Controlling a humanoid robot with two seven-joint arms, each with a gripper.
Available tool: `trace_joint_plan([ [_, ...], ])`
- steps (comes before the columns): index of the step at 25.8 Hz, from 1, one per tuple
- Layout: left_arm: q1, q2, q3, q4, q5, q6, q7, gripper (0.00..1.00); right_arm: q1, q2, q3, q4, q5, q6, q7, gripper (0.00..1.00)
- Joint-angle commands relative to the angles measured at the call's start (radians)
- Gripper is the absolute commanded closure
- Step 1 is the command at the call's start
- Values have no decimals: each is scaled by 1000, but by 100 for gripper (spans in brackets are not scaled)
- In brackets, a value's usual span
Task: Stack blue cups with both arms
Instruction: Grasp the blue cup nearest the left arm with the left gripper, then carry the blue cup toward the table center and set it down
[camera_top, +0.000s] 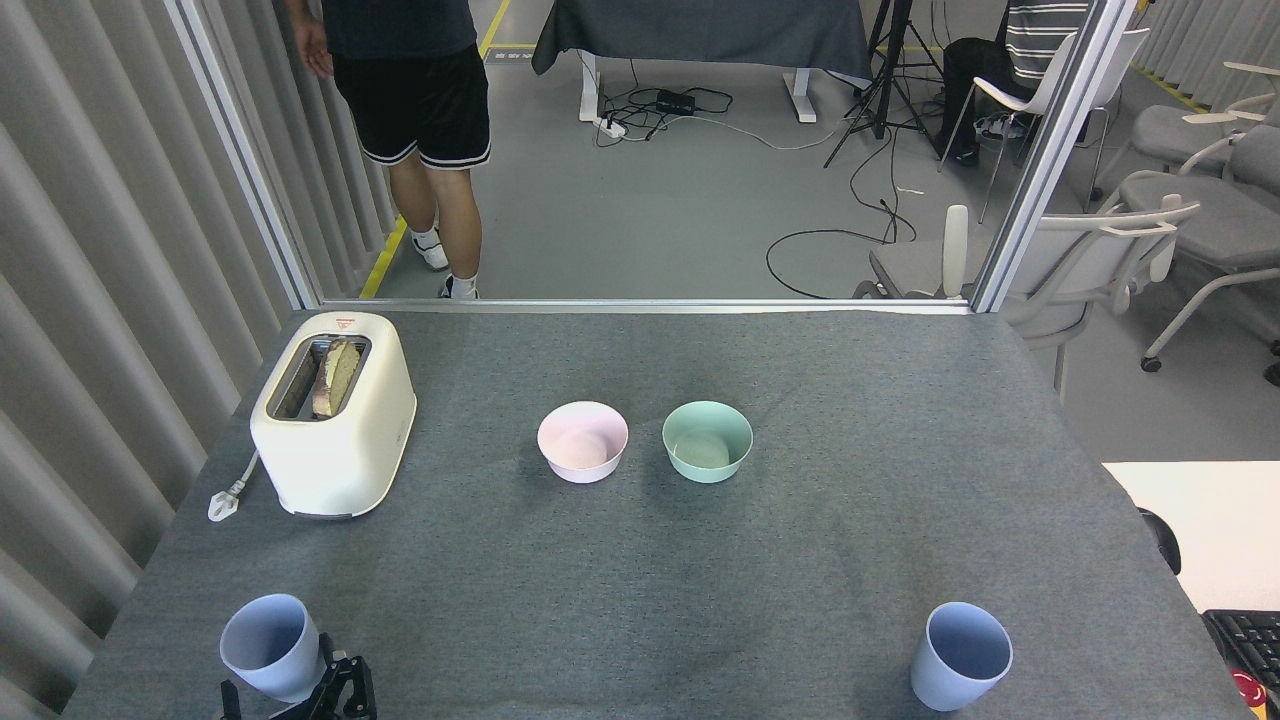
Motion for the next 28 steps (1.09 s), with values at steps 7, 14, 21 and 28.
trace_joint_plan([
  [7,-18,2,4,9,13,-17,0,0,2,0,0,0,0,0,0,0],
  [14,-19,5,4,13,13,-81,2,25,2,0,0,0,0,1,0,0],
  [21,16,8,-25,-76,5,-156,3,36,2,0,0,0,0,1,0,0],
  [28,-22,-4,-330,-133,-32,-231,6,35,3,0,0,0,0,3,0,0],
])
